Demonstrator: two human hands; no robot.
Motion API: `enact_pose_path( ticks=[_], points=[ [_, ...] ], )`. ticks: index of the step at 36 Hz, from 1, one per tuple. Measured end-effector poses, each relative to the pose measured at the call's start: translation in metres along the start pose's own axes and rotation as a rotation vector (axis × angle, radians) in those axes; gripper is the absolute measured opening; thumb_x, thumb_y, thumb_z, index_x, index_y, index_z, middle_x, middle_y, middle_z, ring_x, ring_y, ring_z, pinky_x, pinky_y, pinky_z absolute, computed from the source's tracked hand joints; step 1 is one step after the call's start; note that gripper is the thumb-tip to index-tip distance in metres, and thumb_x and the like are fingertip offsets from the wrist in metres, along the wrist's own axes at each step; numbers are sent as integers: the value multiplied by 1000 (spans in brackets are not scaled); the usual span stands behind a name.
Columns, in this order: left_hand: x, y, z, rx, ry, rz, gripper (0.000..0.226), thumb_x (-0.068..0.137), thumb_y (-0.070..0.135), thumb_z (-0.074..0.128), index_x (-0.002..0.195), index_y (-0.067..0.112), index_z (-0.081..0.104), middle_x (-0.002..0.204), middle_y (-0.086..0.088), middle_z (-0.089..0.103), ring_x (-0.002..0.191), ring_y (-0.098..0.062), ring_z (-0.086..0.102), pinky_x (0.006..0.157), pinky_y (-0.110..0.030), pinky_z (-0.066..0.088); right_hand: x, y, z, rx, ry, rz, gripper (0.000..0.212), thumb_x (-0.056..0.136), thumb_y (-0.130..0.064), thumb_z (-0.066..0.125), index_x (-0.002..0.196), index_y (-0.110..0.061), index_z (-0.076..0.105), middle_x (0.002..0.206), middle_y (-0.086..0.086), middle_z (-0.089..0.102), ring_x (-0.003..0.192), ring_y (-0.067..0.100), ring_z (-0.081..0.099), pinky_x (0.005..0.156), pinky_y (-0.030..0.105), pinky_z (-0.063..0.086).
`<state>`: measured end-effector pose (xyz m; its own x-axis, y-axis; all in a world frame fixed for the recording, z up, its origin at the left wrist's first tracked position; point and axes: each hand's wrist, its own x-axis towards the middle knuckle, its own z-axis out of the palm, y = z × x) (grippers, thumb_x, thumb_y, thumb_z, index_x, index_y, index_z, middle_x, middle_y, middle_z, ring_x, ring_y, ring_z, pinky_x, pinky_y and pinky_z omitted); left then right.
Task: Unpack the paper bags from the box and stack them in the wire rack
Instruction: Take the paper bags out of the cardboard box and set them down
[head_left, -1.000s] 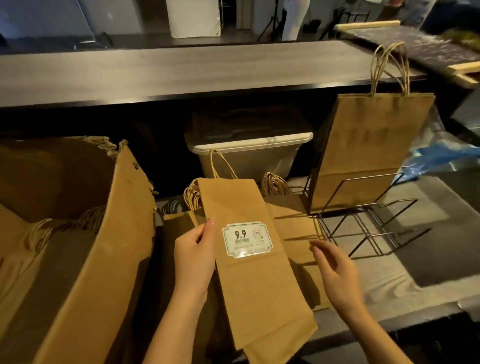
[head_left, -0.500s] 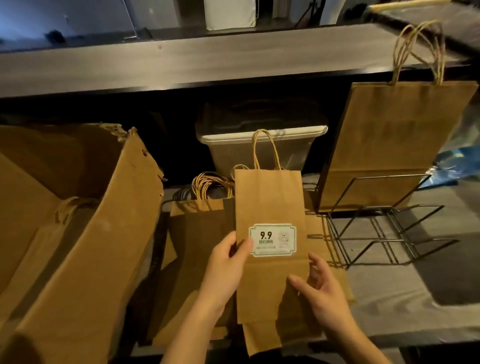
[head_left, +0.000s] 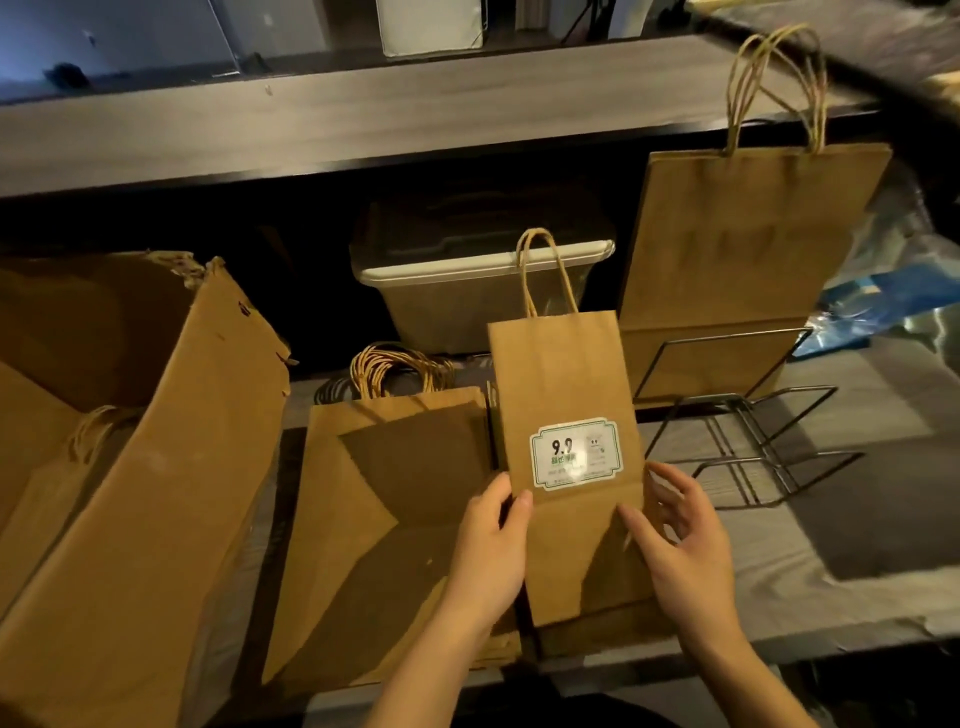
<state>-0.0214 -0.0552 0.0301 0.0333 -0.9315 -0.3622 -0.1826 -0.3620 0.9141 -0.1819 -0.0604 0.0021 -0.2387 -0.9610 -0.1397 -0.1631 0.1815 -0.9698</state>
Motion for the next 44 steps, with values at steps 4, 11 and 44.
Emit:
enact_pose_path(
  ticks=[4, 11, 44],
  points=[
    [-1, -4, 2, -159, 4, -81, 25, 102, 25, 37, 114, 36, 55, 115, 16, 63, 102, 6, 60, 83, -16, 50, -1, 4, -7, -28, -31, 37, 48, 84, -9, 67, 124, -29, 48, 120, -8, 55, 117, 11, 50, 101, 37, 43],
    [2, -13, -17, -262, 137, -131, 27, 102, 27, 37, 122, 28, 55, 111, 6, 67, 102, -10, 64, 90, -35, 53, -4, 1, -1, -33, -73, 22, 40, 87, -11, 62, 122, -28, 51, 116, -11, 59, 112, 8, 54, 91, 26, 46],
    [-13, -26, -3, 272, -171, -151, 84, 93, 31, 57, 150, 28, -4, 140, 3, 31, 111, -8, 48, 98, -26, 43, -10, 26, -23, -525, -167, -15, 49, 77, -32, 75, 113, -34, 42, 84, -15, 59, 76, 4, 59, 65, 33, 54]
  ],
)
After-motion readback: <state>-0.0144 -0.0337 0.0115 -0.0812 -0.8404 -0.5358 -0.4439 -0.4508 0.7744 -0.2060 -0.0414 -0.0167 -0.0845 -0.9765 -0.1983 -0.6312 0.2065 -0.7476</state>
